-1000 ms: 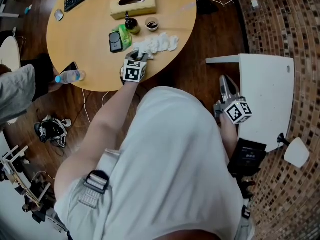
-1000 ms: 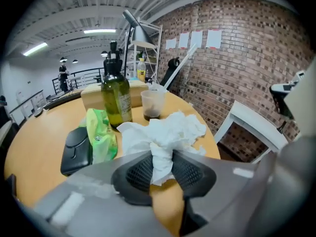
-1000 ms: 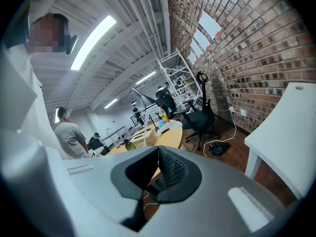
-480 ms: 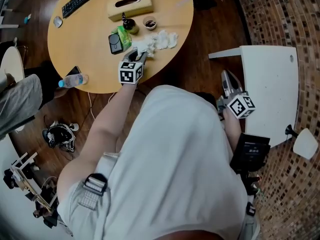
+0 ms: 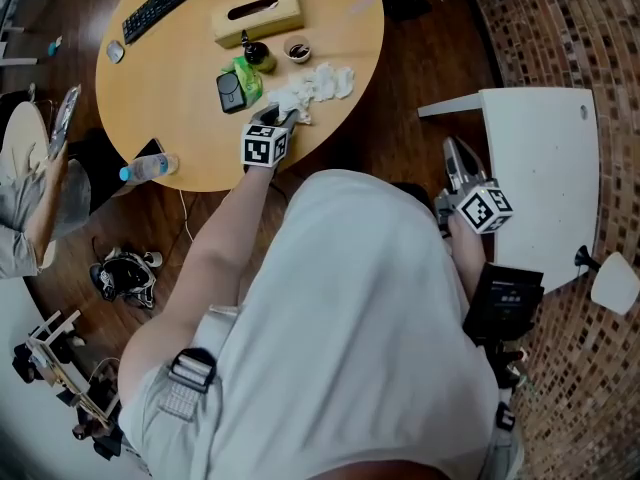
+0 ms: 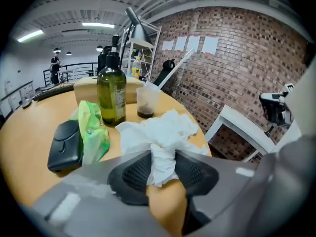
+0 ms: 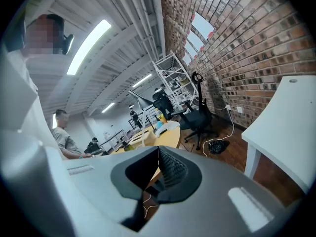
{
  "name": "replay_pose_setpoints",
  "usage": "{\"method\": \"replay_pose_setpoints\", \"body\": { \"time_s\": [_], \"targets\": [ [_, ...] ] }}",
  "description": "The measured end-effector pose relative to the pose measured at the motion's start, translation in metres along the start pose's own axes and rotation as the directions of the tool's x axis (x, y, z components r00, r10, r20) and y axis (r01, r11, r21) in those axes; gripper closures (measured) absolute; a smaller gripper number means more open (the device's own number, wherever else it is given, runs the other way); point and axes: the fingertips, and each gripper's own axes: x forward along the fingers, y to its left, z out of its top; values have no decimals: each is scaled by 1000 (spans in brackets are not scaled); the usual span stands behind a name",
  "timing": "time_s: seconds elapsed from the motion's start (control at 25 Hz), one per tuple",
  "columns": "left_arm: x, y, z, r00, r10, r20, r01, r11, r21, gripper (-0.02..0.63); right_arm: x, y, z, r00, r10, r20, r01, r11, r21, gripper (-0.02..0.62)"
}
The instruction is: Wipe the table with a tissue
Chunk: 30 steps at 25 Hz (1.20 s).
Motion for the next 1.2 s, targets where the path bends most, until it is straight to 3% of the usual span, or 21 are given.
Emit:
{"method": "replay_pose_setpoints", "body": {
  "time_s": [0.2, 0.32, 0.6, 0.92, 0.96, 1.04, 1.2],
  "targets": [
    [0, 1, -7, 1000, -28, -6, 28, 1000, -6, 387, 5, 4, 2, 1000, 8, -10, -8, 1000, -5, 588],
    [-9, 3, -4, 998, -50, 39, 50, 999, -15, 472, 5, 4, 2, 1000, 8, -15, -8, 1000, -2, 588],
    [-39, 7, 1, 982, -94, 164, 117, 983, -139, 476, 10, 6, 0, 999, 18, -31, -18, 1000, -4, 588],
    [-32, 11, -19, 991, -95, 93, 108, 984, -142, 367, 16, 13, -2, 998, 35, -45, -35, 999, -8, 588],
    [-32, 12, -19, 992, -87, 92, 100, 984, -149, 384, 16, 13, -2, 998, 33, -47, -33, 999, -8, 587],
    [-30, 18, -23, 996, -49, 70, 60, 984, -165, 491, 17, 12, -3, 998, 31, -51, -31, 999, -11, 588],
    [-35, 24, -21, 997, -34, 71, 47, 982, -180, 514, 18, 14, 0, 998, 31, -50, -32, 999, -24, 588]
  ]
}}
